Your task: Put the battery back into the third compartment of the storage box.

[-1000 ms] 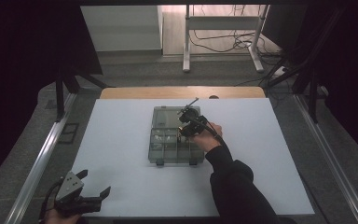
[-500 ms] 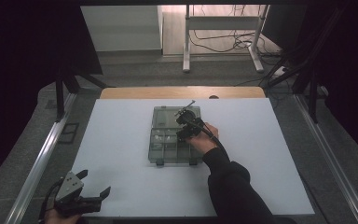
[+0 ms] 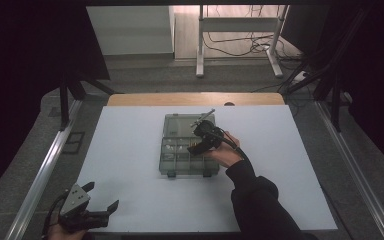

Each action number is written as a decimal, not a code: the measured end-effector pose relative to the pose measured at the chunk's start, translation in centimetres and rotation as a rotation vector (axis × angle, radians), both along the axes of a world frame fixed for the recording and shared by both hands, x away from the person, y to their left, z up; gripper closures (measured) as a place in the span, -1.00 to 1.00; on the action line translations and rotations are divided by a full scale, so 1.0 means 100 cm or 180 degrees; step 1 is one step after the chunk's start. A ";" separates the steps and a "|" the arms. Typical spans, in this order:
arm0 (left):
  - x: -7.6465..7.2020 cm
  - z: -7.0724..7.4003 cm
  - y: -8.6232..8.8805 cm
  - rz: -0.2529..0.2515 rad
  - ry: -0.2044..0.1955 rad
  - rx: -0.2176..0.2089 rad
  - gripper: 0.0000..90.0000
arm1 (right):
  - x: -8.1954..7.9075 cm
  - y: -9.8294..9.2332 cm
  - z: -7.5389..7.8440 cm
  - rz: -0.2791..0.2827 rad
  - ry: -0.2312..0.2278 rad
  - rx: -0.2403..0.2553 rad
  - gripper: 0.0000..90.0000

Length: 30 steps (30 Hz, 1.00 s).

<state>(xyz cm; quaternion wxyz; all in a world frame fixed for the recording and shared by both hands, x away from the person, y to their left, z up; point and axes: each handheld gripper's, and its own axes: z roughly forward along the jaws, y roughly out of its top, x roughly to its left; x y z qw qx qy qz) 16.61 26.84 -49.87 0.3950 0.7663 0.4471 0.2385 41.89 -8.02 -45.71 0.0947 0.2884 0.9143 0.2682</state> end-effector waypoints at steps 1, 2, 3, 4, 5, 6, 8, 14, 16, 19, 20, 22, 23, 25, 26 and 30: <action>0.000 0.000 0.000 0.0000 0.0003 0.0000 -0.96 | -0.001 -0.002 0.001 0.0017 -0.0003 0.0005 -0.53; 0.000 0.000 0.000 -0.0001 0.0004 0.0002 -0.96 | -0.002 -0.003 0.001 0.0018 0.0006 0.0002 -0.56; 0.000 0.000 0.000 0.0000 0.0002 -0.0001 -0.96 | -0.003 -0.005 0.002 0.0040 0.0013 0.0001 -0.58; 0.000 0.000 0.000 0.0001 0.0002 -0.0001 -0.96 | -0.004 -0.007 0.002 0.0057 -0.0001 0.0012 -0.60; 0.000 0.000 0.000 -0.0004 0.0008 0.0003 -0.96 | -0.006 -0.008 0.003 0.0071 -0.0001 0.0028 -0.63; 0.000 0.000 0.000 -0.0003 0.0010 0.0003 -0.96 | -0.007 -0.010 0.004 0.0076 0.0001 0.0048 -0.65; 0.000 0.000 0.000 -0.0002 0.0008 -0.0001 -0.96 | -0.010 -0.014 0.005 0.0094 0.0001 0.0083 -0.72; 0.000 0.000 -0.001 0.0001 0.0005 0.0005 -0.96 | -0.019 -0.022 0.006 0.0129 -0.0028 0.0098 -0.87; 0.000 0.000 -0.001 0.0001 0.0004 0.0006 -0.96 | -0.022 -0.024 0.007 0.0146 -0.0071 0.0084 -0.89; 0.000 0.000 -0.001 0.0000 0.0004 0.0008 -0.96 | -0.027 -0.027 0.008 0.0147 -0.0111 0.0112 -0.91; 0.000 0.000 -0.001 0.0000 0.0004 0.0009 -0.96 | -0.028 -0.028 0.008 0.0160 -0.0131 0.0116 -0.92; 0.000 0.000 -0.001 -0.0005 0.0008 0.0012 -0.96 | -0.031 -0.030 0.007 0.0161 -0.0144 0.0116 -0.94; 0.000 0.000 -0.001 -0.0004 0.0009 0.0012 -0.96 | -0.032 -0.031 0.007 0.0160 -0.0150 0.0118 -0.95; 0.000 0.000 -0.001 -0.0004 0.0010 0.0014 -0.96 | -0.034 -0.033 0.006 0.0167 -0.0172 0.0126 -0.96; 0.000 0.000 -0.001 -0.0006 0.0009 0.0016 -0.96 | -0.036 -0.034 0.006 0.0165 -0.0176 0.0120 -0.96; 0.000 0.000 -0.001 -0.0005 0.0010 0.0016 -0.96 | -0.040 -0.039 0.004 0.0150 -0.0217 0.0157 -0.98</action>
